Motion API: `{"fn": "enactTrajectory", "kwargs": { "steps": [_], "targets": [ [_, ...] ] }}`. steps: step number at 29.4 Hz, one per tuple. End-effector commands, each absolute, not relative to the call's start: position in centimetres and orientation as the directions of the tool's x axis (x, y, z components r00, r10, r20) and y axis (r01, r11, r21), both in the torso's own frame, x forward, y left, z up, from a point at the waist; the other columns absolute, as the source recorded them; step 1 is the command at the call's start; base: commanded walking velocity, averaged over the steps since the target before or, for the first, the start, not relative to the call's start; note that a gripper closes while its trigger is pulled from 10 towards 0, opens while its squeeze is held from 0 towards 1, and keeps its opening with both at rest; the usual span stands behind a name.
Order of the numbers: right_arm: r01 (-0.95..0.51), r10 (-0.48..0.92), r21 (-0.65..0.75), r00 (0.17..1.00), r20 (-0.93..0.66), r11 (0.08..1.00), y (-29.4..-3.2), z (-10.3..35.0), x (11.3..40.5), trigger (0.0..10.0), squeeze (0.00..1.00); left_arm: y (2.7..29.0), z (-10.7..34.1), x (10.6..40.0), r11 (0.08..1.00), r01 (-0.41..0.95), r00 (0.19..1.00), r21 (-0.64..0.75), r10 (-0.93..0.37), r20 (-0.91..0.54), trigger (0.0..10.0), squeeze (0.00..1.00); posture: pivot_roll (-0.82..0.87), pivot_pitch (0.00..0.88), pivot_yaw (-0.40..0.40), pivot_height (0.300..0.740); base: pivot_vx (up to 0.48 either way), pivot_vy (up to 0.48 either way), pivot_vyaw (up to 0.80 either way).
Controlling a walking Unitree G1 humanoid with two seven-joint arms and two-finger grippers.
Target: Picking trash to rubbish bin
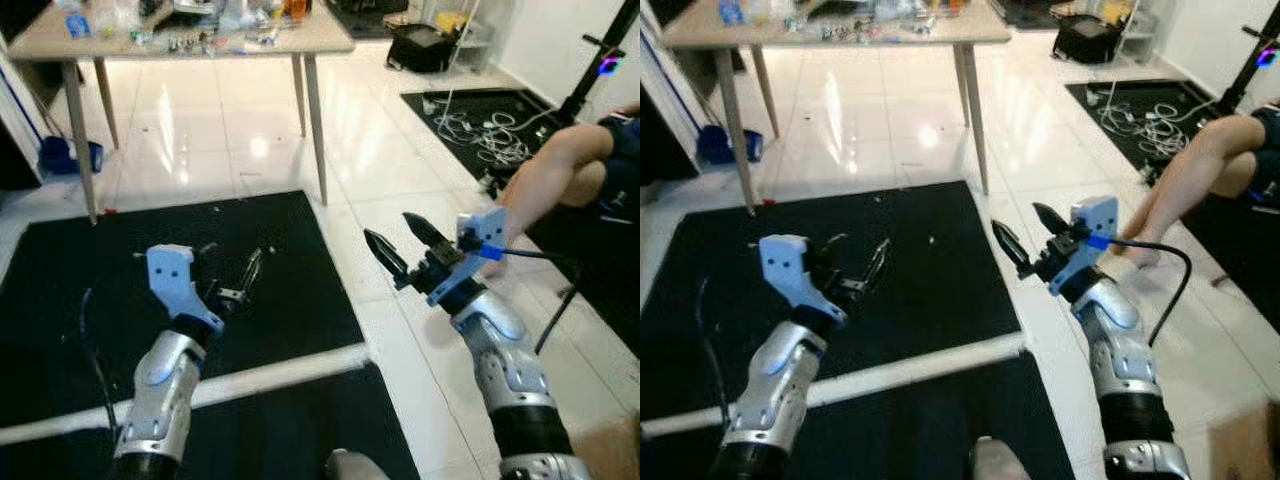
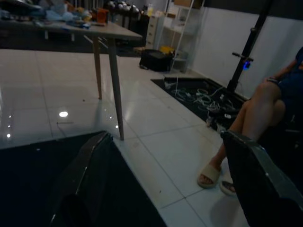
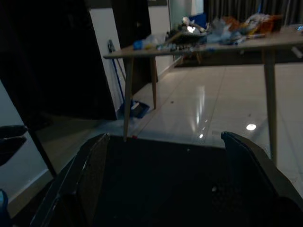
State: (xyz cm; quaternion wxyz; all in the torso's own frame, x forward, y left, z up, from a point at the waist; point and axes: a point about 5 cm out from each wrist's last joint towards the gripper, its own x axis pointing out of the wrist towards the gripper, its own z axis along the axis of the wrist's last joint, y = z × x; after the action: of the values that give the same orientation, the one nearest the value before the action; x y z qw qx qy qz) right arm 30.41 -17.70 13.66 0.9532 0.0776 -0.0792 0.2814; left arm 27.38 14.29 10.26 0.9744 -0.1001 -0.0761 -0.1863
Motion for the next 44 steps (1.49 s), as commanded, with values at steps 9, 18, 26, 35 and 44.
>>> {"fn": "enactTrajectory", "kwargs": {
  "steps": [9,18,26,35,44],
  "targets": [
    [-0.554,0.528,0.111,0.826,0.197,0.825,-17.65,14.01,30.61,10.0,0.0,14.08,10.53,27.26,0.902,0.396,0.912,-0.171,-0.364,0.192,10.0,0.0,-0.07,0.0,-0.034,0.74,0.48,0.0,0.0],
    [-0.556,0.531,0.113,0.825,0.194,0.823,-17.53,14.11,30.67,10.0,0.0,14.01,10.68,27.27,0.897,0.408,0.906,-0.172,-0.375,0.194,10.0,0.0,-0.07,0.0,-0.032,0.74,0.48,0.0,0.0],
    [-0.56,0.534,0.115,0.823,0.192,0.821,-17.44,14.16,30.72,10.0,0.0,13.96,10.77,27.27,0.895,0.412,0.904,-0.168,-0.38,0.193,10.0,0.0,-0.07,0.0,-0.032,0.74,0.478,0.0,0.0],
    [-0.566,0.54,0.12,0.819,0.195,0.816,-17.36,14.31,30.76,10.0,0.0,13.88,10.95,27.31,0.886,0.422,0.9,-0.189,-0.386,0.2,10.0,0.0,-0.07,0.0,-0.032,0.74,0.474,0.0,0.0],
    [-0.569,0.542,0.122,0.817,0.196,0.813,-17.3,14.24,30.74,10.0,0.0,13.89,10.64,27.31,0.884,0.425,0.9,-0.193,-0.39,0.195,10.0,0.0,-0.07,0.0,-0.035,0.74,0.48,0.0,0.0]
  ]
}}
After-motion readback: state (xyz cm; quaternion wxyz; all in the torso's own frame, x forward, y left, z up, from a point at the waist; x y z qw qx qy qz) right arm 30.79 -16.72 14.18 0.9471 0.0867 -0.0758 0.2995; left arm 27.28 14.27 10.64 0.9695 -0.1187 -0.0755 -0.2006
